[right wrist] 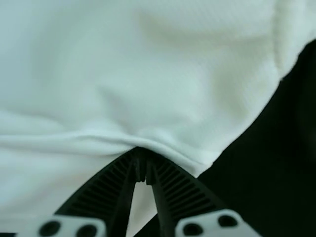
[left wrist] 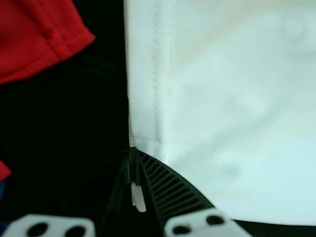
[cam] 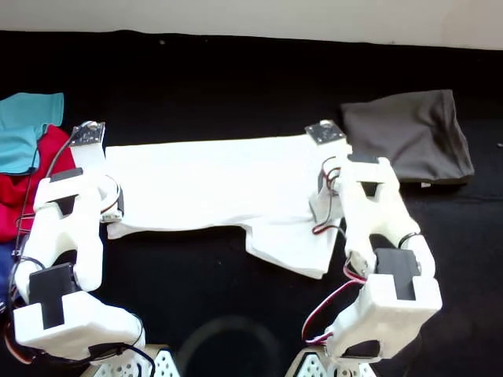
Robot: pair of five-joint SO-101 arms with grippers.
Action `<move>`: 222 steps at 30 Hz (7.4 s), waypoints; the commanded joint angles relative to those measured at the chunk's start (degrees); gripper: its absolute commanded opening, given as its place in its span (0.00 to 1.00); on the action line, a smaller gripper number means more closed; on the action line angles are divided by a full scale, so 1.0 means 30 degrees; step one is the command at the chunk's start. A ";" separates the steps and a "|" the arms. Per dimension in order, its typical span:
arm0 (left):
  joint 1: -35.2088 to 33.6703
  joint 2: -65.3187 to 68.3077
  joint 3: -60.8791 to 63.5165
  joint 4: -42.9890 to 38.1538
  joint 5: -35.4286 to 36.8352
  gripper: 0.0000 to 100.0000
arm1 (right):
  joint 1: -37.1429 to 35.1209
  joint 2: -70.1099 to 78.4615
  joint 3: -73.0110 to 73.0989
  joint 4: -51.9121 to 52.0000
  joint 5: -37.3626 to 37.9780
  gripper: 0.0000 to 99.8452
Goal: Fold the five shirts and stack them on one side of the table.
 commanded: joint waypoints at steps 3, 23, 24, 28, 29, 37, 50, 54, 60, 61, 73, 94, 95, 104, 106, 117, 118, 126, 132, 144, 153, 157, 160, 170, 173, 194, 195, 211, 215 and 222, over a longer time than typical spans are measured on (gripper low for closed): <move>-0.0982 0.0132 -0.1216 -0.0352 -0.0147 0.01 | 0.1363 -0.0366 -0.1304 0.1158 0.0440 0.01; 0.0220 -0.2242 -0.6549 0.8908 0.0000 0.01 | -0.3473 -1.3465 0.8923 0.1802 0.0469 0.01; 0.0952 -0.2828 -0.6198 0.9026 0.0000 0.01 | -0.3473 -1.3465 0.9831 0.0982 0.0469 0.01; 0.4117 -0.4117 -0.2330 0.7267 -0.0029 0.01 | -0.3443 -1.3436 1.2088 -0.1480 0.0498 0.01; 0.4586 -0.4117 -0.1099 0.5978 -0.0029 0.01 | -0.3443 -1.3407 1.2352 -0.1832 0.0498 0.01; 0.3355 -0.4088 0.3678 -0.0527 -0.0586 0.01 | -0.2242 -1.0945 1.2410 -0.2242 0.1582 0.01; 0.1832 -0.2007 0.2593 -0.0996 -0.1875 0.01 | -0.2857 -1.4344 1.2410 -0.0806 0.2725 0.01; 0.1832 -0.2007 0.2623 -0.0996 -0.1875 0.01 | -0.4557 -1.7421 1.2410 0.1480 0.2696 0.01; 0.1832 -0.2007 0.2593 -0.1026 -0.1582 0.01 | -0.6344 -1.8330 1.2410 0.3209 0.2696 0.18; 0.1832 -0.2007 0.2593 -0.1026 -0.1582 0.01 | -0.6696 -1.8007 1.2410 0.3209 0.2725 0.22; 0.1832 -0.2007 0.2593 -0.1026 -0.1465 0.01 | -0.9187 -1.1560 1.2410 -0.0249 0.2696 0.20; 0.1832 -0.2007 0.2593 -0.1026 -0.1465 0.01 | -0.5524 -0.8630 0.8132 -0.0923 0.2813 0.01; 0.1832 -0.2007 0.2593 -0.1026 -0.1465 0.01 | -0.5260 -0.8630 0.7429 -0.0308 0.2813 0.01; 0.1832 -0.1978 0.2593 -0.1026 -0.1465 0.01 | -0.4498 -0.8073 0.0103 0.2037 0.2813 0.01; 0.1832 -0.1978 0.2593 -0.1026 -0.1465 0.01 | -0.4557 -0.7077 -0.1275 0.2007 0.2725 0.01; 0.1832 -0.1978 0.2593 -0.1026 -0.1465 0.01 | -0.5084 0.1509 -0.9333 0.2652 0.1026 0.10; 0.1832 -0.1978 0.2593 -0.1026 -0.1465 0.01 | -0.5084 0.1978 -1.0007 0.2799 0.0586 0.13; 0.1802 -0.1978 0.2593 -0.1026 -0.1465 0.01 | -0.3912 0.3297 -1.3436 0.2974 -0.5158 0.16; 0.1802 -0.1978 0.2593 -0.1026 -0.1084 0.01 | -0.3619 0.3238 -1.6015 0.7018 -0.5773 0.16; 0.1802 -0.1978 0.2593 -0.1026 -0.1084 0.01 | -0.3678 0.3326 -1.8974 1.5018 -0.3165 0.01; 0.1802 -0.1978 0.2593 -0.1055 -0.1084 0.01 | -0.5260 0.3297 -1.4374 1.4081 -0.3048 0.01; 0.1802 -0.1978 0.2593 -0.1055 -0.1084 0.01 | -0.6344 0.3385 -1.2908 1.1121 -0.3194 0.01; 0.1802 -0.1978 0.2593 -0.1055 -0.1084 0.01 | -0.7370 0.3385 -1.2205 0.9656 -0.3223 0.01; 0.1802 -0.1978 0.2593 -0.1055 -0.1084 0.01 | -0.9216 0.5436 -1.2205 0.5817 -0.3223 0.01; 0.1802 -0.1978 0.2593 -0.1055 -0.1084 0.01 | -0.9158 0.6286 -1.2205 0.4674 -0.3223 0.01; 0.1802 -0.1978 0.2593 -0.1055 -0.1084 0.01 | -0.9744 0.3795 -1.2088 0.6520 -0.3223 0.01; 0.1802 -0.1978 0.2593 -0.1055 -0.1084 0.01 | -0.9832 0.4205 -1.2029 0.6227 -0.3223 0.01; 0.1802 -0.1978 0.2593 -0.1055 -0.1084 0.01 | -0.8366 0.2799 -1.3114 0.6696 -0.3165 0.01; 0.1802 -0.1978 0.2564 -0.1026 -0.1084 0.01 | -0.6491 0.1011 -1.2996 0.6755 -0.3106 0.01; 0.1802 -0.1978 0.2564 -0.0996 -0.1084 0.01 | -0.3619 0.1685 -1.0857 0.6168 -0.2989 0.01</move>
